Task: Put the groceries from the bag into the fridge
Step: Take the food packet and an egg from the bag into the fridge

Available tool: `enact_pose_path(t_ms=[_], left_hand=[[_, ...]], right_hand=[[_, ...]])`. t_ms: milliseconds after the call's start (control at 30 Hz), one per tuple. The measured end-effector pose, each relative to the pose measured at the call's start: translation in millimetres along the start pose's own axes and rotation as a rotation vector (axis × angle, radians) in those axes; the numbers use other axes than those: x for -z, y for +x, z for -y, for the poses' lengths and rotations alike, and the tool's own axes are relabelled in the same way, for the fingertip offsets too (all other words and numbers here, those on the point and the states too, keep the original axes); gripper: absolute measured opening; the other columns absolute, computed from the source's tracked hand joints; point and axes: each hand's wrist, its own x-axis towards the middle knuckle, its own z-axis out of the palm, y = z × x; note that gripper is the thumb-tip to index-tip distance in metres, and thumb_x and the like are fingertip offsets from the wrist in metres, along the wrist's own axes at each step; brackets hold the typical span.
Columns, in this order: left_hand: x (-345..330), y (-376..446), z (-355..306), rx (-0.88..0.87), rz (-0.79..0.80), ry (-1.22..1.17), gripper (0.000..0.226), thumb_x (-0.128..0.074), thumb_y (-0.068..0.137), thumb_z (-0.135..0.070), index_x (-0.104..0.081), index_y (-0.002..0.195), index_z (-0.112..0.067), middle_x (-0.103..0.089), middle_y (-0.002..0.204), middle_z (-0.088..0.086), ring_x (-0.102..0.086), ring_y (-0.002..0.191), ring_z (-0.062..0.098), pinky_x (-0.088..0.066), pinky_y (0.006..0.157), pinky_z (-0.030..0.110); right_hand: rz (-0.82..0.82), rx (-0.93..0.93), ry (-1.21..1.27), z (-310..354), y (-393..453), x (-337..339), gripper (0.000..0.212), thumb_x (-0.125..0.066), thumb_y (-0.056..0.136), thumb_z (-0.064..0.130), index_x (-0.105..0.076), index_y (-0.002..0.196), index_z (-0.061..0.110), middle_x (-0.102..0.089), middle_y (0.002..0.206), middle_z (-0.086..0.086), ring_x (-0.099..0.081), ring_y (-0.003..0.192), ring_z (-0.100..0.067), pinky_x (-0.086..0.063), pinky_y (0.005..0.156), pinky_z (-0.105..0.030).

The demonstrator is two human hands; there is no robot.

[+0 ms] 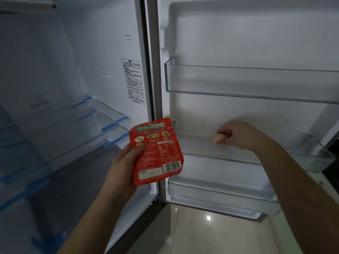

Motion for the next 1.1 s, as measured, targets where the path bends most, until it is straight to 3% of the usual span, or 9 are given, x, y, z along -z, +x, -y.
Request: enact_pose_path(t_ms=[233,367,500,600,700,833,933,1100], left_hand=[[-2.0,-5.7,3.7,-0.003,-0.02,0.004,0.031,-0.057,0.095,-0.026,-0.059,0.124,-0.017,-0.072,0.113,0.015,-0.072,0.096,0.037,-0.061,0.073,0.045],[-3.9,-9.5,5.5,-0.018,-0.045,0.023,0.031,-0.057,0.095,-0.026,-0.058,0.125,-0.017,-0.072,0.113,0.015,-0.072,0.097,0.037,-0.059,0.08,0.049],[-3.7,-14.4,8.1,-0.017,-0.065,0.019,0.032,-0.057,0.095,-0.026,-0.058,0.125,-0.016,-0.072,0.113,0.015,-0.072,0.096,0.036,-0.06,0.077,0.047],[-2.3,-18.4,10.7,-0.023,-0.077,0.017,0.031,-0.056,0.095,-0.025,-0.058,0.125,-0.017,-0.073,0.112,0.014,-0.073,0.095,0.035,-0.06,0.075,0.045],[0.2,-22.9,13.8,-0.027,-0.103,0.007,0.032,-0.056,0.095,-0.025,-0.057,0.126,-0.017,-0.073,0.112,0.014,-0.073,0.094,0.035,-0.061,0.071,0.043],[6.7,-29.2,19.4,-0.026,-0.151,-0.008,0.03,-0.056,0.096,-0.023,-0.058,0.126,-0.018,-0.073,0.111,0.014,-0.073,0.093,0.035,-0.061,0.068,0.043],[14.7,-34.9,24.1,-0.02,-0.21,-0.015,0.031,-0.057,0.095,-0.022,-0.057,0.126,-0.018,-0.073,0.111,0.015,-0.073,0.095,0.035,-0.059,0.071,0.045],[33.2,-48.1,30.3,-0.021,-0.297,-0.02,0.032,-0.058,0.095,-0.023,-0.057,0.126,-0.019,-0.073,0.112,0.014,-0.072,0.096,0.035,-0.06,0.071,0.043]], right_hand=[[-0.052,-0.078,0.15,-0.4,-2.8,-1.4,0.038,-0.079,0.075,0.032,-0.069,0.108,0.015,-0.068,0.102,-0.001,-0.063,0.092,-0.017,-0.044,0.076,-0.024],[-0.083,-0.126,0.293,1.4,-6.9,-0.8,0.037,-0.072,0.082,0.037,-0.066,0.113,0.017,-0.067,0.104,0.0,-0.064,0.084,-0.014,-0.045,0.068,-0.02],[-0.177,-0.133,0.325,5.3,-9.9,1.4,0.034,-0.068,0.085,0.037,-0.067,0.113,0.018,-0.066,0.109,0.001,-0.06,0.092,-0.012,-0.041,0.08,-0.024],[-0.226,-0.071,0.338,16.1,-14.3,4.4,0.028,-0.066,0.087,0.036,-0.069,0.108,0.018,-0.069,0.106,0.001,-0.061,0.09,-0.012,-0.043,0.082,-0.025],[-0.332,0.05,0.267,31.8,-20.2,1.1,0.027,-0.063,0.088,0.036,-0.067,0.109,0.019,-0.067,0.104,0.0,-0.062,0.092,-0.016,-0.049,0.086,-0.035],[-0.41,0.206,0.303,62.1,-30.4,-6.8,0.024,-0.056,0.09,0.036,-0.066,0.107,0.022,-0.066,0.1,0.002,-0.061,0.089,-0.014,-0.052,0.082,-0.04],[-0.4,0.299,0.295,88.8,-39.9,-14.1,0.024,-0.055,0.093,0.032,-0.065,0.112,0.02,-0.065,0.104,0.003,-0.059,0.09,-0.01,-0.05,0.081,-0.029],[-0.218,0.392,0.346,131.8,-50.6,-50.2,0.031,-0.055,0.094,0.032,-0.059,0.122,0.02,-0.063,0.118,0.003,-0.058,0.102,-0.009,-0.04,0.084,-0.016]])
